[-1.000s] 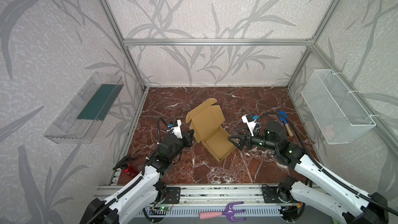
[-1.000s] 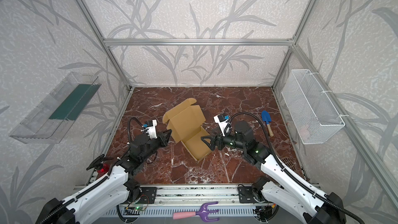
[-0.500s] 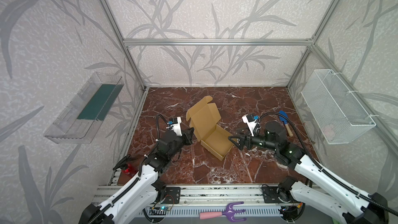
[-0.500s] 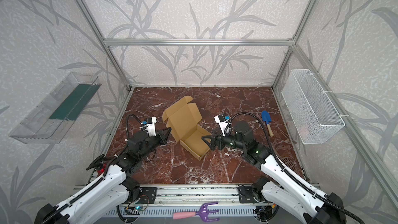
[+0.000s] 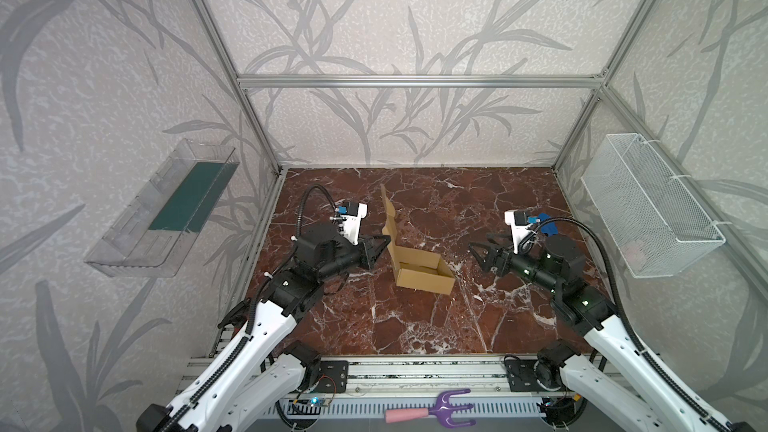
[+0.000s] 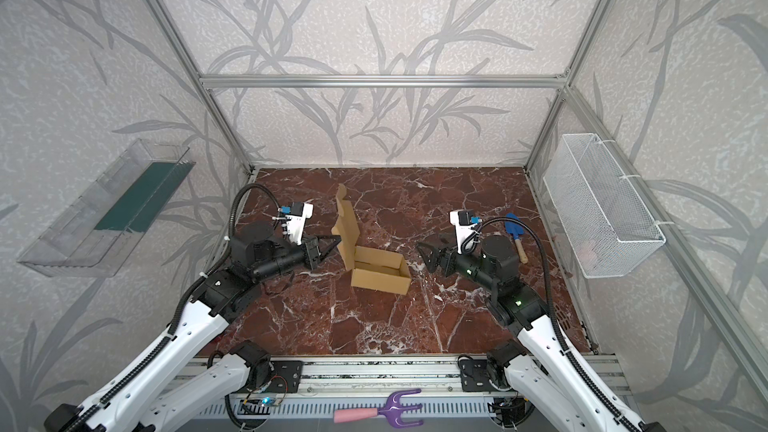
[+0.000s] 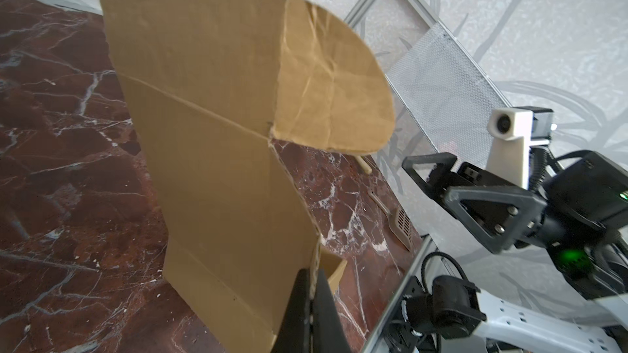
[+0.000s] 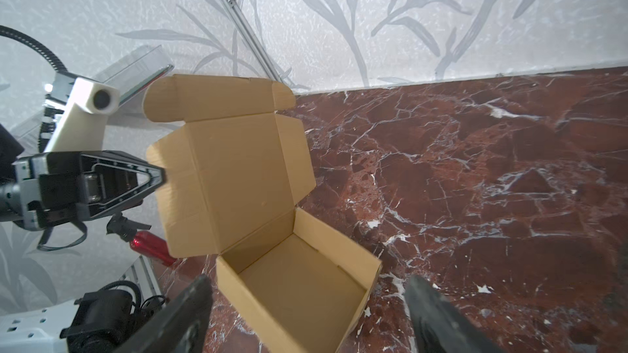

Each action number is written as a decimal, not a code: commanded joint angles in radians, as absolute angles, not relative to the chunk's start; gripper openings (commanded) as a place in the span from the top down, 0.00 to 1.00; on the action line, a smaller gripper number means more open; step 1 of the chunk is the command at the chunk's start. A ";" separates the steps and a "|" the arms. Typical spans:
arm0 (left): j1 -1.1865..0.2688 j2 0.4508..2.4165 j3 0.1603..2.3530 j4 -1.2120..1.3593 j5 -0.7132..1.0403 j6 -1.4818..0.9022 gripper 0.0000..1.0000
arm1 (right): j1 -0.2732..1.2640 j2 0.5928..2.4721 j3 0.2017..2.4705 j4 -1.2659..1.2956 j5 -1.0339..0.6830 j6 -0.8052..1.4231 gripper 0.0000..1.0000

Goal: Fold the paper box

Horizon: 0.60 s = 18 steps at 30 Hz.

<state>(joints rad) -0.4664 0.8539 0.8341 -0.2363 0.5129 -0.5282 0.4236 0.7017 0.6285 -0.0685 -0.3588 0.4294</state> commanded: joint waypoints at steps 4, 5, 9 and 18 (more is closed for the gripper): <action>-0.468 0.905 0.995 -0.437 0.698 -0.428 1.00 | 0.384 0.683 0.630 -0.103 -0.360 0.461 0.11; -0.469 0.909 1.013 -0.454 0.712 -0.415 1.00 | 0.381 0.679 0.629 -0.103 -0.358 0.464 0.11; -0.478 0.923 1.077 -0.530 0.773 -0.349 1.00 | 0.367 0.670 0.613 -0.078 -0.364 0.468 0.11; -0.491 0.866 1.113 -0.533 0.978 -0.328 1.00 | 0.242 0.727 0.507 0.215 -0.622 0.600 0.11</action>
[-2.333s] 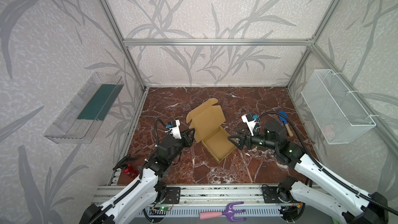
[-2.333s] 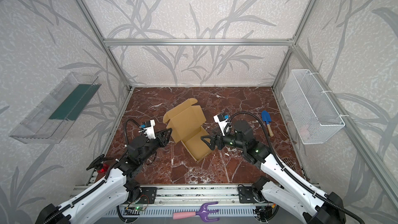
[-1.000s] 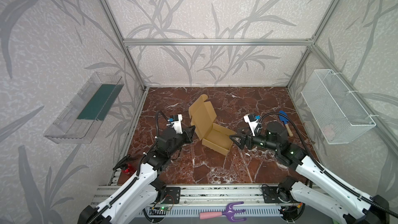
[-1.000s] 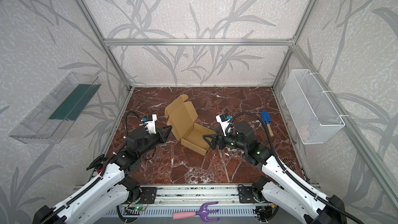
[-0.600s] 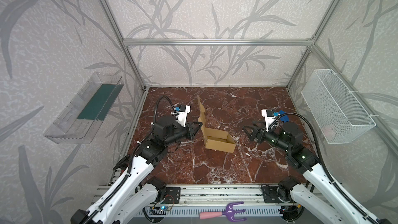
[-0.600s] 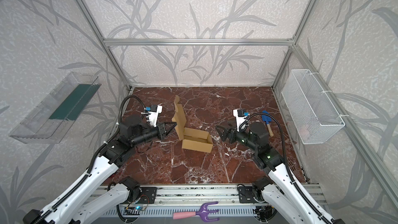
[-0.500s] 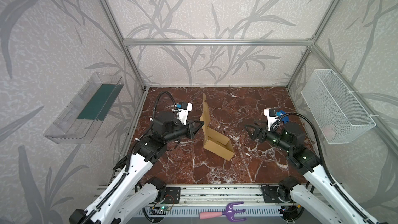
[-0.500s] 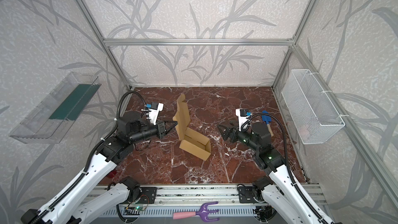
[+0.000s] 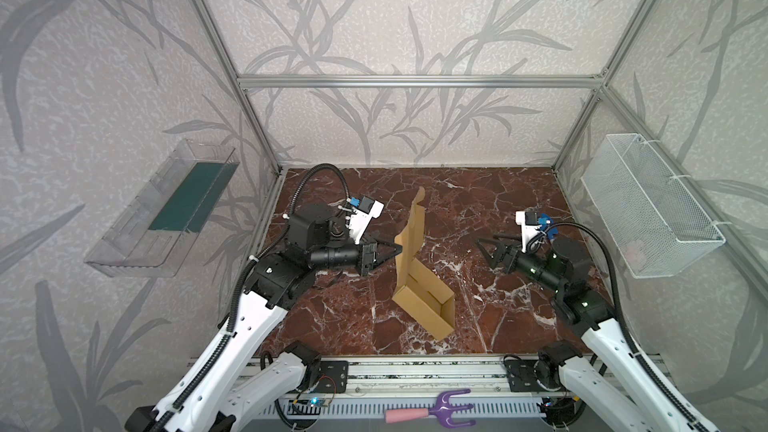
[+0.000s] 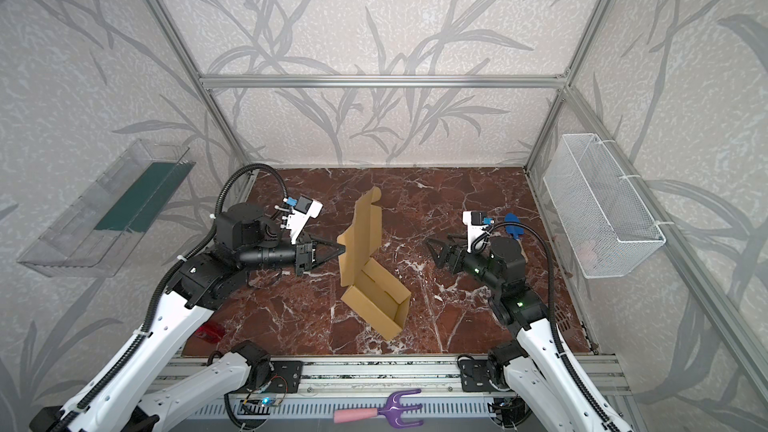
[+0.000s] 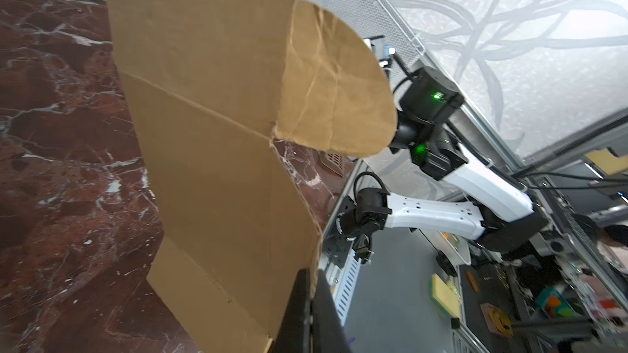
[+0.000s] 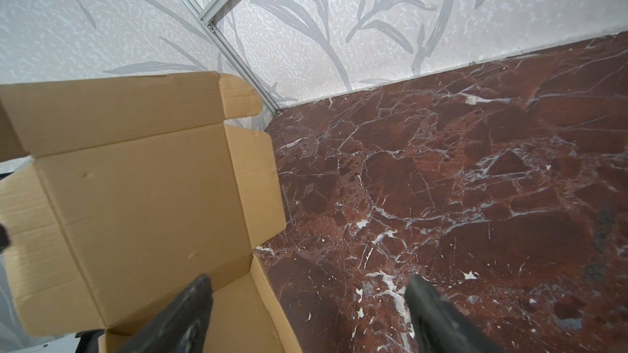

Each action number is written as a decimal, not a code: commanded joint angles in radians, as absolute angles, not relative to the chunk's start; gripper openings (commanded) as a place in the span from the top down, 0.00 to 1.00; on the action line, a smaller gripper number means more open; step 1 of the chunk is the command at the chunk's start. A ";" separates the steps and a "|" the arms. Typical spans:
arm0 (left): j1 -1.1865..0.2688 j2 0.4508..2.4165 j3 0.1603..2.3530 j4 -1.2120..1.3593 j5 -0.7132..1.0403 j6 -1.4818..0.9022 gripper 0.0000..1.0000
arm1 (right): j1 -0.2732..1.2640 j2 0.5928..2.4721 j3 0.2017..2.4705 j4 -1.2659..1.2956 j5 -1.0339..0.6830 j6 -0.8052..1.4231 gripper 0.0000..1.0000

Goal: Fold the paper box

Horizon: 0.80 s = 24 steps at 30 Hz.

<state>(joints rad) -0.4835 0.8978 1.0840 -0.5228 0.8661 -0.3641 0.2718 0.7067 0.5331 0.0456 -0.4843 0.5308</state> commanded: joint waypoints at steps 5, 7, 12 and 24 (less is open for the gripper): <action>-0.503 0.836 1.082 -0.486 1.070 -0.366 1.00 | 0.235 0.821 0.481 0.391 -0.767 0.632 0.11; -0.511 0.828 1.078 -0.464 1.108 -0.388 1.00 | 0.234 0.859 0.471 0.456 -0.785 0.663 0.11; -0.529 0.816 1.083 -0.467 1.141 -0.397 1.00 | 0.236 0.950 0.441 0.688 -0.874 0.733 0.12; -0.556 0.811 1.063 -0.429 1.177 -0.431 1.00 | 0.288 1.062 0.393 1.065 -0.968 0.836 0.18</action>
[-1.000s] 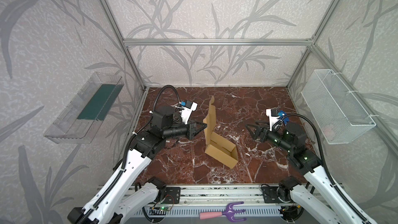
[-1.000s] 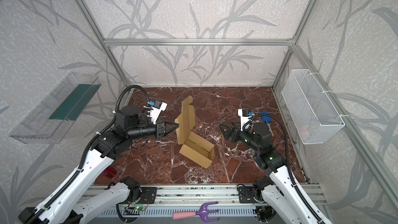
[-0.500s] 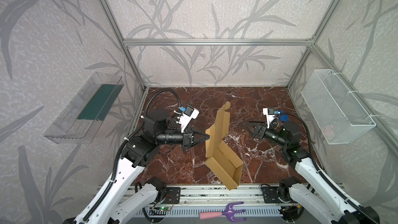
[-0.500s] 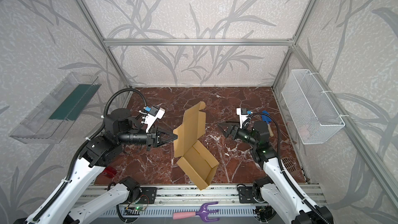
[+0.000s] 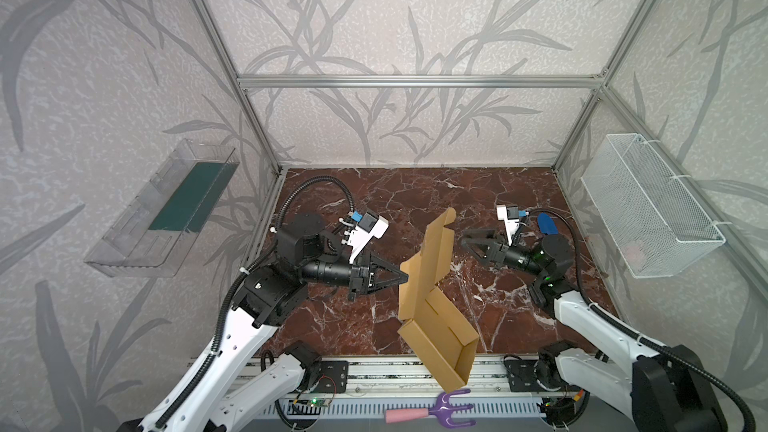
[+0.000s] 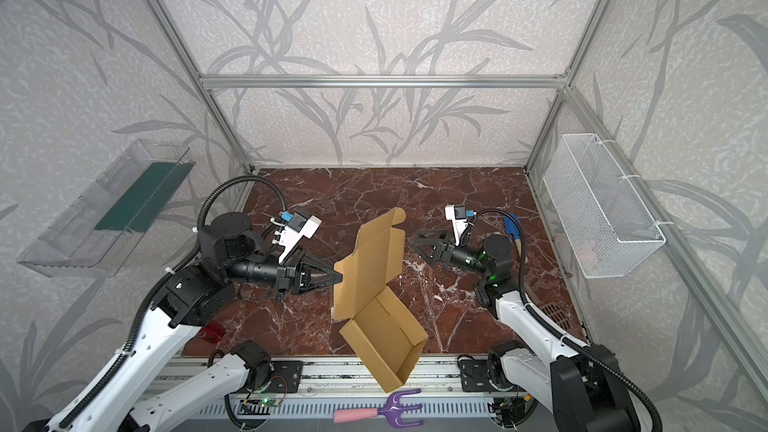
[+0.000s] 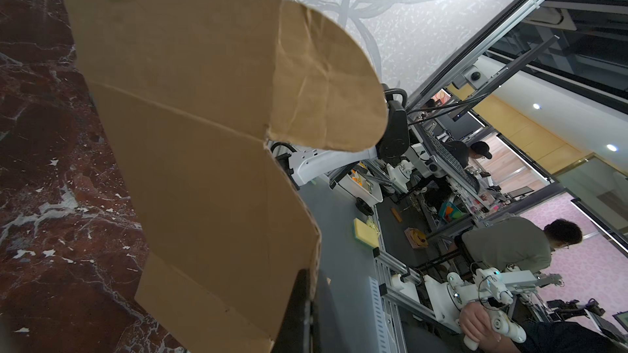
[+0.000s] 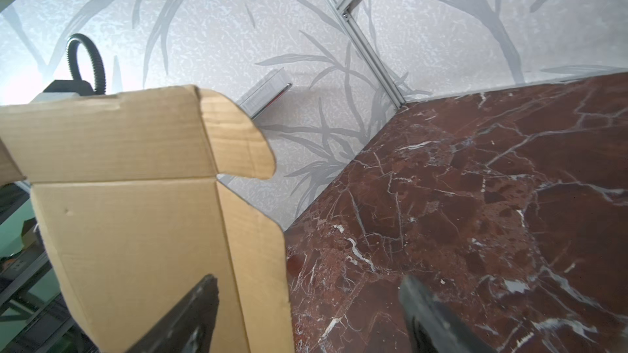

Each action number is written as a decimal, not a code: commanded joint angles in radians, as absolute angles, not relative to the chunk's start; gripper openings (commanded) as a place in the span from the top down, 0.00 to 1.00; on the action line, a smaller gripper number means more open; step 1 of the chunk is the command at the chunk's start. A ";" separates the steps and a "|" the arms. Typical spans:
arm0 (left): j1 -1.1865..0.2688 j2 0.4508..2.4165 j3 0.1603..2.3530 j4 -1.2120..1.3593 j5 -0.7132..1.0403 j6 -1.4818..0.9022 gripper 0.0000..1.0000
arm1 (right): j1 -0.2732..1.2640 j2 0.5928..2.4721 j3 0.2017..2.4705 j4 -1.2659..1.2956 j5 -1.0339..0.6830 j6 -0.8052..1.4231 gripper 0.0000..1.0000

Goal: Fold the paper box

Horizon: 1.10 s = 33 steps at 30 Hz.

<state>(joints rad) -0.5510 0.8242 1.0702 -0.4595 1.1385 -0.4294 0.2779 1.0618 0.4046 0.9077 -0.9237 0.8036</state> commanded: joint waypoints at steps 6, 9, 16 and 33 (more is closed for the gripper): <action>-0.566 0.812 1.062 -0.421 1.180 -0.435 1.00 | 0.334 1.063 0.403 1.050 -0.990 0.795 0.24; -0.573 0.815 1.065 -0.423 1.184 -0.435 1.00 | 0.334 1.063 0.402 1.016 -0.976 0.767 0.26; -0.577 0.807 1.064 -0.447 1.184 -0.420 1.00 | 0.339 1.056 0.407 1.017 -0.982 0.767 0.42; -0.592 0.811 1.081 -0.459 1.198 -0.411 1.00 | 0.367 1.051 0.399 0.926 -0.932 0.685 0.57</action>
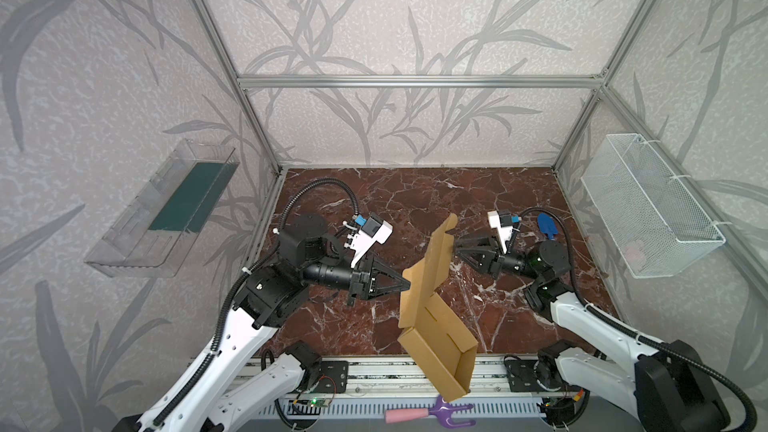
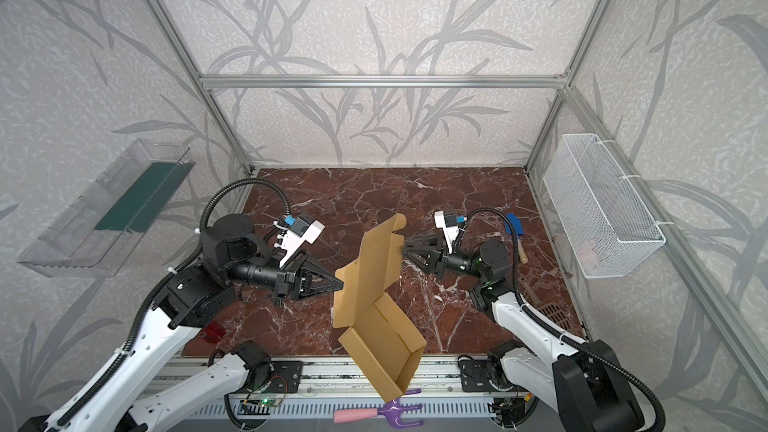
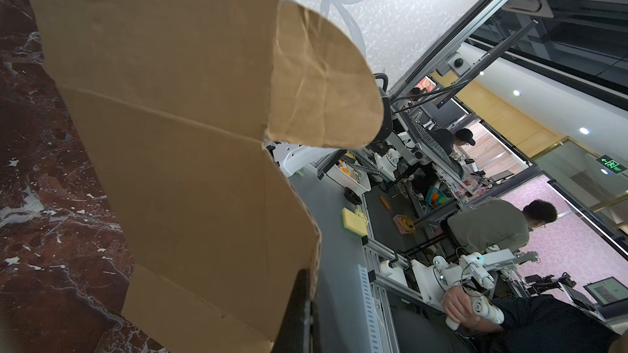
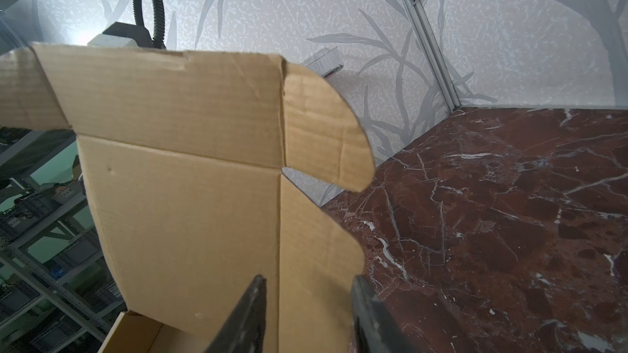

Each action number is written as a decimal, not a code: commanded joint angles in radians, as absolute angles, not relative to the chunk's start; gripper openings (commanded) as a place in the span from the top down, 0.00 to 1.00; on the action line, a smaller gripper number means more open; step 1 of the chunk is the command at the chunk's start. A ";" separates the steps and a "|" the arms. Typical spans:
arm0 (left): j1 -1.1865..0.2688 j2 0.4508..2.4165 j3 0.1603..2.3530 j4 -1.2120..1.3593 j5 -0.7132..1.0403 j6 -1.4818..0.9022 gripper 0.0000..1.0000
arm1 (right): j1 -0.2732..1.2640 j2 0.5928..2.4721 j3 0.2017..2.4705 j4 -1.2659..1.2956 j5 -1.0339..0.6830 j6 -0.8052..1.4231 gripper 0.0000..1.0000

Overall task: Fold the paper box
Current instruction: 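Hold the box raised with the left gripper while the right approaches the lid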

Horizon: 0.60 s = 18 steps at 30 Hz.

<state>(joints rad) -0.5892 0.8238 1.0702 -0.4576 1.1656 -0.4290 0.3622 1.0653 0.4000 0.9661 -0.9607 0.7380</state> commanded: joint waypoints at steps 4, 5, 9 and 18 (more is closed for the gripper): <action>-0.594 0.809 1.086 -0.479 1.201 -0.398 1.00 | 0.366 1.028 0.396 0.882 -0.896 0.655 0.51; -0.594 0.808 1.086 -0.480 1.202 -0.396 1.00 | 0.367 1.021 0.395 0.871 -0.889 0.647 0.51; -0.596 0.806 1.082 -0.479 1.201 -0.397 1.00 | 0.371 1.029 0.393 0.910 -0.911 0.667 0.50; -0.606 0.808 1.074 -0.453 1.212 -0.410 1.00 | 0.409 1.133 0.391 1.131 -1.010 0.774 0.53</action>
